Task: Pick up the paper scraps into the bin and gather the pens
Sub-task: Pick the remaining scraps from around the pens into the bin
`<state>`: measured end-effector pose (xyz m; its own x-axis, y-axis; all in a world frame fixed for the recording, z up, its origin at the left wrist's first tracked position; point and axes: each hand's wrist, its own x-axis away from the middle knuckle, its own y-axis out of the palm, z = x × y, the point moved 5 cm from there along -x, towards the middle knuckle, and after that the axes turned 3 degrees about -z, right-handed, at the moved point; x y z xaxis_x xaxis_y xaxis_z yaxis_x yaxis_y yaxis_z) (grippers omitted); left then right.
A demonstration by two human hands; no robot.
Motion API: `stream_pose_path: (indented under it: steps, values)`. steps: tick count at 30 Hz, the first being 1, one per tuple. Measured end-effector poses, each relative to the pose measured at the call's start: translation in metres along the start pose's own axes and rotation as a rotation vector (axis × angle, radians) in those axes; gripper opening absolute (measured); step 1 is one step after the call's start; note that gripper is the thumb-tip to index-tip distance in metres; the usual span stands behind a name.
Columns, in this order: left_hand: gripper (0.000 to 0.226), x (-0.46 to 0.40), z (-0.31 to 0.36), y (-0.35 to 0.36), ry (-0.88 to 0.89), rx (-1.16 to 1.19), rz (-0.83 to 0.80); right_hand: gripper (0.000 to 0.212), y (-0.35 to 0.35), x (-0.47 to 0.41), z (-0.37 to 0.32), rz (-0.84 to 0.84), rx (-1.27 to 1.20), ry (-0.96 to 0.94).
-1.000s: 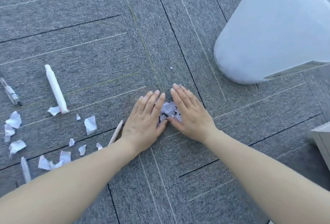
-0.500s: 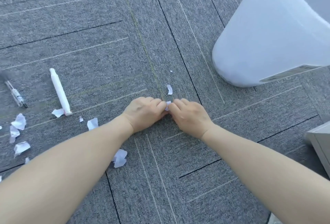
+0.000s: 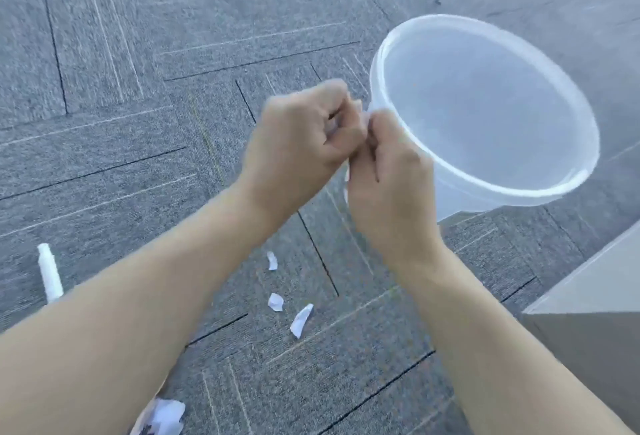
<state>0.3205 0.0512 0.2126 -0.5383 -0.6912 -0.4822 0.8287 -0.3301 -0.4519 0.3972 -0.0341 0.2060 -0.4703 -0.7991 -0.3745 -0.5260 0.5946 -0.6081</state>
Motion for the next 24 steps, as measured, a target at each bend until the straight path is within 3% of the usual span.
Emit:
stream_pose_path:
  steps: [4, 10, 14, 16, 20, 24]
  values:
    - [0.023, -0.080, 0.061, 0.042, 0.037, 0.129, -0.034, 0.016, -0.080, -0.058, 0.009, 0.051, 0.174, 0.096]
    - [0.034, -0.114, 0.061, 0.127, -0.195, 0.097, -0.257, 0.023, -0.121, -0.080, 0.073, -0.016, 0.198, 0.359]
    - [0.020, -0.108, 0.040, 0.149, -0.377, -0.126, -0.481, 0.028, -0.115, -0.076, 0.098, -0.218, 0.197, 0.522]
    - [0.030, -0.103, 0.032, 0.152, -0.421, -0.123, -0.565, 0.032, -0.113, -0.073, 0.104, -0.306, 0.173, 0.574]
    - [0.051, -0.102, 0.034, 0.134, -0.451, 0.052, -0.442, 0.030, -0.122, -0.077, 0.098, -0.142, 0.281, 0.516]
    - [0.045, -0.091, 0.044, 0.085, -0.206, 0.201, -0.132, 0.033, -0.117, -0.078, 0.052, 0.051, 0.310, 0.302]
